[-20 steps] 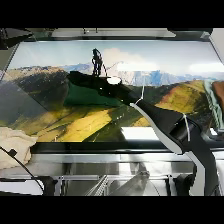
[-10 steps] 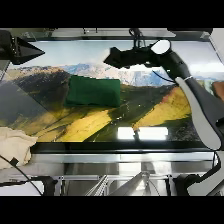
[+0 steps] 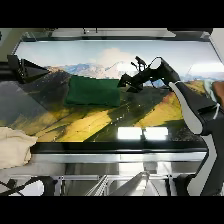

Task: Fold the shirts.

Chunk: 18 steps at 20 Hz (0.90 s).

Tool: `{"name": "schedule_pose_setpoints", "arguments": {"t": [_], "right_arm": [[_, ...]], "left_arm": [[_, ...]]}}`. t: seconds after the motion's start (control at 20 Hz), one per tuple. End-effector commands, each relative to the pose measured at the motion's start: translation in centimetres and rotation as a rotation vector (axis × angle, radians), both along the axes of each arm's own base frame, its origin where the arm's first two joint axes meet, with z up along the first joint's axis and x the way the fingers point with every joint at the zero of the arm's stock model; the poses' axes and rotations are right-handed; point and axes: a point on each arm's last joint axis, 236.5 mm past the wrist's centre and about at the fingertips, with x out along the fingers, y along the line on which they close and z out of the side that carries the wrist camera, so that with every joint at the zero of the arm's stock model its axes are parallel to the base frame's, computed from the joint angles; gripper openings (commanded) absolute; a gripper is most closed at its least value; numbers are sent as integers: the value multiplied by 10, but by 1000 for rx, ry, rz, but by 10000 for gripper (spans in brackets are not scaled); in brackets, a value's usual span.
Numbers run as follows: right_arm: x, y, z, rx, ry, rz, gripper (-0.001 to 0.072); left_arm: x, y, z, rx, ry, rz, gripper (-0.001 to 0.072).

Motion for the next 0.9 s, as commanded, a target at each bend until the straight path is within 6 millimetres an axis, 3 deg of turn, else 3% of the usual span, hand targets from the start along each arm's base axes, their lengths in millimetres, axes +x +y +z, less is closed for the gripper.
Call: {"name": "schedule_pose_setpoints", "arguments": {"t": [0.0, 0.25, 0.35, 0.5, 0.6, 0.7, 0.85], "right_arm": [[-7, 38, -18, 181, 42, 33, 700], [-2, 86, -3, 349, -14, 25, 690], [0, 99, 14, 407, -50, 32, 43], [9, 103, 68, 489, -168, 62, 12], [18, 85, 118, 462, -293, 73, 12], [30, 47, 173, 381, -447, 61, 12], [62, -62, 262, 241, -633, -167, 12]], "left_arm": [[-8, -2, -13, -3, 12, -1, 9], [-8, -2, -13, -1, 6, -4, 9], [-8, -2, -13, -2, 6, -4, 9], [-8, -2, -13, -2, 6, -4, 9], [-8, -2, -13, -3, 9, -3, 9], [-8, -3, -13, -3, 10, -4, 9], [-9, -3, -13, -4, 11, -6, 9]]}}
